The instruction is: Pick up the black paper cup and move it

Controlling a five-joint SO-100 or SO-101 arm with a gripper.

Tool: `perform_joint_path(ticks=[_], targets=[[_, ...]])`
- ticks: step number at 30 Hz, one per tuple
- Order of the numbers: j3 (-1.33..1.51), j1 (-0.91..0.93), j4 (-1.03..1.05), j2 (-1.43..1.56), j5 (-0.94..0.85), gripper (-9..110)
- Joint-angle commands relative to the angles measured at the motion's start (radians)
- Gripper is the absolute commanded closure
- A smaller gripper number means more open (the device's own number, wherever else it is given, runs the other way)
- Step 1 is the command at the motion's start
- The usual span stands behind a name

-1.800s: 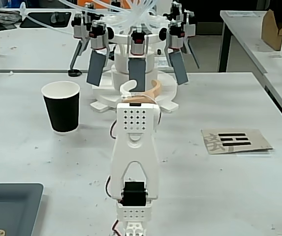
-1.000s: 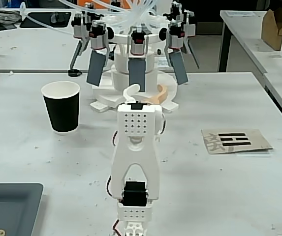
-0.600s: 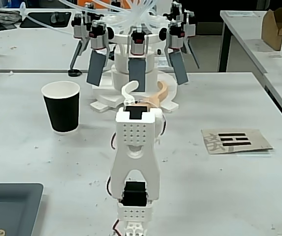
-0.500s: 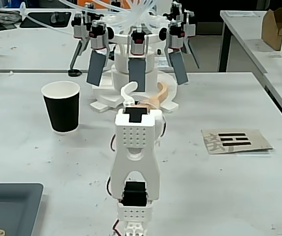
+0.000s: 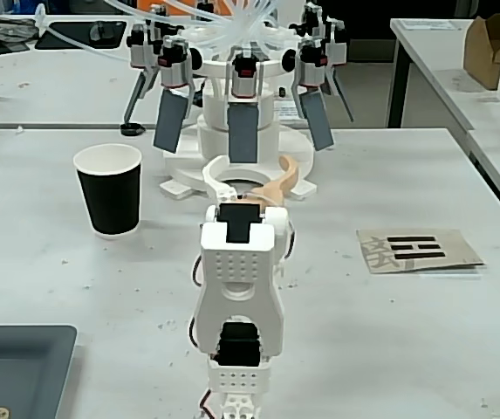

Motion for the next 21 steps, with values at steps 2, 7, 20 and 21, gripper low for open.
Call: perform_joint_path(ticks=[2, 7, 20, 21], targets=[[0.038, 0.005, -0.026, 0.084, 0.008, 76], [0.114, 0.003, -0.035, 0.149, 0.009, 73], [0.230, -0.081, -0.063, 0.247, 0.032, 60], [0.239, -0.094, -0.063, 0.253, 0.032, 59]])
